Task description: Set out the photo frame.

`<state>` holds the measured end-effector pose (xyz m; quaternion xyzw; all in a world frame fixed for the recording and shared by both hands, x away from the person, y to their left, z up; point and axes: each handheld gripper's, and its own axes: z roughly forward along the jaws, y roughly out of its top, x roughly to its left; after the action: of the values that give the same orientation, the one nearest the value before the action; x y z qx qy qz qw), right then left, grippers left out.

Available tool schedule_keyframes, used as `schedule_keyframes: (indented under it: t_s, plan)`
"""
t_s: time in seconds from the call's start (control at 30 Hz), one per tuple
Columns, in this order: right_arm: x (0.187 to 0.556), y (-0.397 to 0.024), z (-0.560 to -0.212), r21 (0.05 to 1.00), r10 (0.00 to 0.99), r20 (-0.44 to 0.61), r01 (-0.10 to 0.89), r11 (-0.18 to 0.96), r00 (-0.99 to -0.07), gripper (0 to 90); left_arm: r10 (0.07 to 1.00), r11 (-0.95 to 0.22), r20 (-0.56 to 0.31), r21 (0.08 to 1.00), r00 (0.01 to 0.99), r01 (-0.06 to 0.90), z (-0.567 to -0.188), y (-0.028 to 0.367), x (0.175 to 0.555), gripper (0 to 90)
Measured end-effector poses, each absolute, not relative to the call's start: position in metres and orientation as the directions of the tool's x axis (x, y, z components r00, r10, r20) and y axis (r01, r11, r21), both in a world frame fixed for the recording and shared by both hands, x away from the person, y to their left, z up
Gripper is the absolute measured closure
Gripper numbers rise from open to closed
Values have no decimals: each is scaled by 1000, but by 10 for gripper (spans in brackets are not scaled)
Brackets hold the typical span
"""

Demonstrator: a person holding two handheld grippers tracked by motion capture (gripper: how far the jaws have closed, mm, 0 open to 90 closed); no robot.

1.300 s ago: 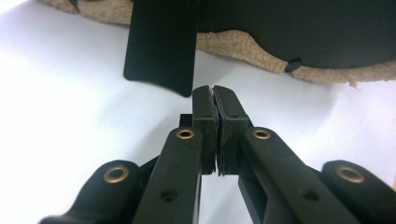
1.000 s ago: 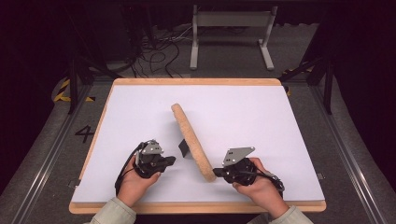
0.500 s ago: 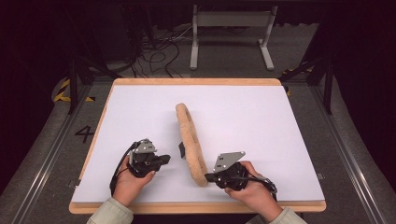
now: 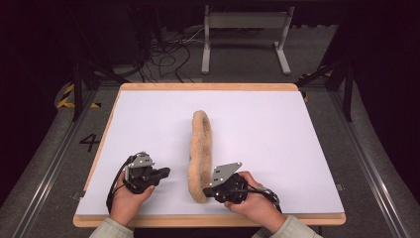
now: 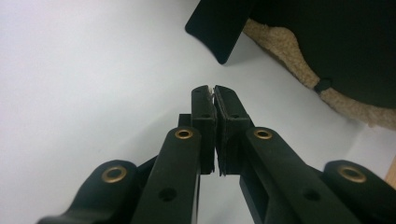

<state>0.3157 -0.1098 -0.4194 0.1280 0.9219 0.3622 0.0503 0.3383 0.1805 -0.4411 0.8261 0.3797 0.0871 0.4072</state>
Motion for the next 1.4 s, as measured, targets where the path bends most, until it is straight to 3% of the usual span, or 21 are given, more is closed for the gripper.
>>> schedule_keyframes:
  t_s: [0.57,0.87,1.13,1.4]
  plan:
    - [319,-80,-424,695,228,-4,161,700,-974,900,726,-347,-168,747,667,567,-439,195,325,866]
    - [323,-86,-423,704,269,-1,190,684,-963,900,695,-350,-178,762,696,544,-430,193,314,891]
    - [335,-113,-417,717,363,-7,248,651,-932,900,609,-345,-159,829,777,440,-408,186,296,900]
    - [346,-134,-414,727,434,1,298,618,-901,900,471,-309,-224,864,853,398,-393,172,284,900]
